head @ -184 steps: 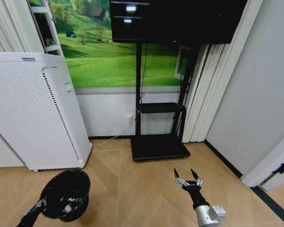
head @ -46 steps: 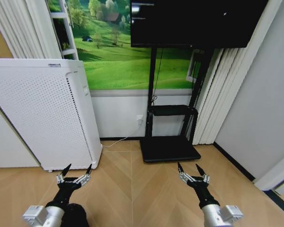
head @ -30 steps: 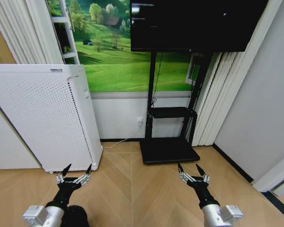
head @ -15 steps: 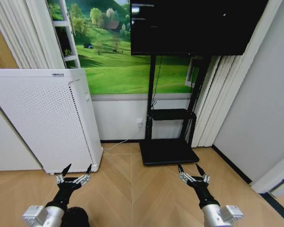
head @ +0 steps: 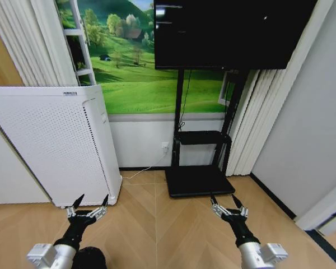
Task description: Pick up the trash bin and place the garbage on the floor into it.
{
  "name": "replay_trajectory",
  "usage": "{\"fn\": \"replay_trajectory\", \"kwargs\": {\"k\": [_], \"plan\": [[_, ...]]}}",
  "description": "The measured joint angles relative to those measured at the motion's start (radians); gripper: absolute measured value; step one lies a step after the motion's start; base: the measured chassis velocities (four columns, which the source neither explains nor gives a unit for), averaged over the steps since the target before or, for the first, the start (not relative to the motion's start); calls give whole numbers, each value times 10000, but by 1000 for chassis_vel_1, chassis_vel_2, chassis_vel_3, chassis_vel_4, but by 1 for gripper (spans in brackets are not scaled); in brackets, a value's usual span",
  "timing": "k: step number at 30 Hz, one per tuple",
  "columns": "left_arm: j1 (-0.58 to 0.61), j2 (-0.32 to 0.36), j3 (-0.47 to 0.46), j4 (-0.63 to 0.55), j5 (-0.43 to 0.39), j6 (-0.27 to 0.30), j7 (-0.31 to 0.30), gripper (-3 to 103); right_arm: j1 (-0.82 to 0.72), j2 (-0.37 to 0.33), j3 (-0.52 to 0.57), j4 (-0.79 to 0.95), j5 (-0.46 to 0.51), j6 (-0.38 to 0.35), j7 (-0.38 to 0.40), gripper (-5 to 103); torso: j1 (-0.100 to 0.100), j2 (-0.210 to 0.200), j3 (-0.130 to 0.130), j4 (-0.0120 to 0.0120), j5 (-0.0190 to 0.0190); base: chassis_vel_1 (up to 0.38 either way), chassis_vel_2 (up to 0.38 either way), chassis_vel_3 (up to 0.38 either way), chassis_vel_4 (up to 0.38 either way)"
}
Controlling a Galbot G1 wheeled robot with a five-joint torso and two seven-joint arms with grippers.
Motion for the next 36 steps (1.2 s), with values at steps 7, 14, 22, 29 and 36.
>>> {"fn": "replay_trajectory", "kwargs": {"k": [7, 14, 22, 29, 36], "plan": [[0, 0, 0, 0, 0, 0, 0, 100, 0, 0, 0, 0, 0, 1, 0, 100, 111, 294, 185, 0, 0, 0, 0, 0, 0], [0, 0, 0, 0, 0, 0, 0, 100, 0, 0, 0, 0, 0, 0, 0, 100, 228, 588, 360, 0, 0, 0, 0, 0, 0], [0, 0, 0, 0, 0, 0, 0, 100, 0, 0, 0, 0, 0, -1, 0, 100, 356, 923, 567, 0, 0, 0, 0, 0, 0], [0, 0, 0, 0, 0, 0, 0, 100, 0, 0, 0, 0, 0, -1, 0, 100, 475, 1210, 737, 0, 0, 0, 0, 0, 0], [0, 0, 0, 0, 0, 0, 0, 100, 0, 0, 0, 0, 0, -1, 0, 100, 595, 1500, 905, 0, 0, 0, 0, 0, 0]]}}
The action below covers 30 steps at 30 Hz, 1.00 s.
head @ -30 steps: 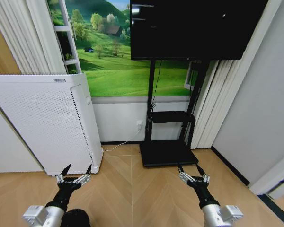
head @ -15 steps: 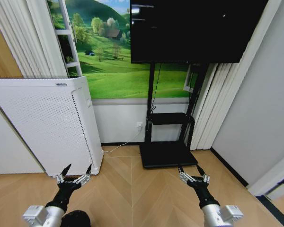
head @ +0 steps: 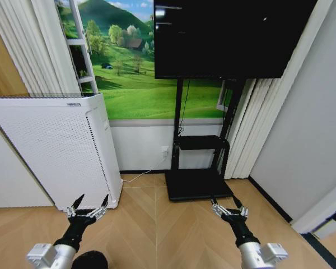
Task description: Pick up the trash bin and place the garbage on the floor into it.
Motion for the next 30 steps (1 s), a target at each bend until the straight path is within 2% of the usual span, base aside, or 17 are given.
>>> {"fn": "replay_trajectory", "kwargs": {"k": [30], "plan": [[0, 0, 0, 0, 0, 0, 0, 100, 0, 0, 0, 0, 0, 0, 0, 100, 503, 1222, 720, 0, 0, 0, 0, 0, 0]]}}
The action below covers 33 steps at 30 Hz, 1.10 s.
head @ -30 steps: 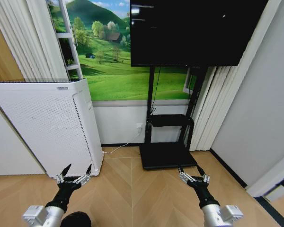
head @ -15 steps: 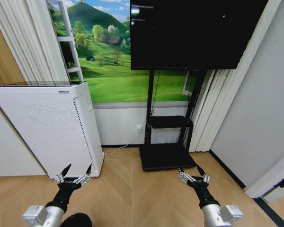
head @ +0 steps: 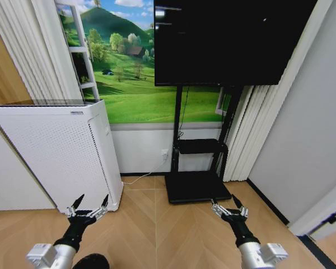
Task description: Pick up the trash bin and place the garbage on the floor into it.
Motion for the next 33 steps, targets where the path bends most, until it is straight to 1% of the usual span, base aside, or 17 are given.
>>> {"fn": "replay_trajectory", "kwargs": {"k": [12, 17, 19, 24, 26, 27, 33], "plan": [[0, 0, 0, 0, 0, 0, 0, 100, 0, 0, 0, 0, 0, 0, 0, 100, 245, 573, 328, 0, 0, 0, 0, 0, 0], [-1, 0, 0, 0, 0, 0, 0, 100, 0, 0, 0, 0, 0, 0, 0, 100, 317, 745, 428, 0, 0, 0, 0, 0, 0], [0, 0, 0, 0, 0, 0, 0, 100, 0, 0, 0, 0, 0, 0, 0, 100, 377, 883, 505, 0, 0, 0, 0, 0, 0], [0, 0, 0, 0, 0, 0, 0, 100, 0, 0, 1, 0, 0, -1, 0, 100, 463, 1075, 611, 0, 0, 0, 0, 0, 0], [0, 0, 0, 0, 0, 0, 0, 100, 0, 0, 0, 0, 0, 0, 0, 100, 471, 1090, 619, 0, 0, 0, 0, 0, 0], [-1, 0, 0, 0, 0, 1, 0, 100, 0, 0, 0, 0, 0, 0, 0, 100, 523, 1209, 684, 0, 0, 0, 0, 0, 0], [0, 0, 0, 0, 0, 0, 0, 100, 0, 0, 0, 0, 0, 0, 0, 100, 624, 1444, 818, 0, 0, 0, 0, 0, 0]]}}
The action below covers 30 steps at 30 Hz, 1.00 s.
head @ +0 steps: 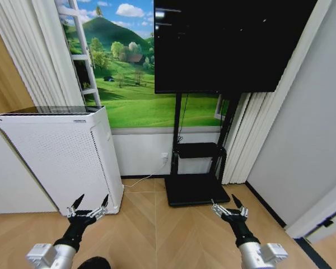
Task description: Pick up the trash bin and place the garbage on the floor into it.
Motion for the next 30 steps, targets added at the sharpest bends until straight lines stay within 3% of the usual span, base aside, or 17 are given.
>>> {"fn": "replay_trajectory", "kwargs": {"k": [30], "plan": [[0, 0, 0, 0, 0, 0, 0, 100, 0, 0, 1, 0, 0, 0, 0, 100, 631, 1432, 803, 0, 0, 0, 0, 0, 0]]}}
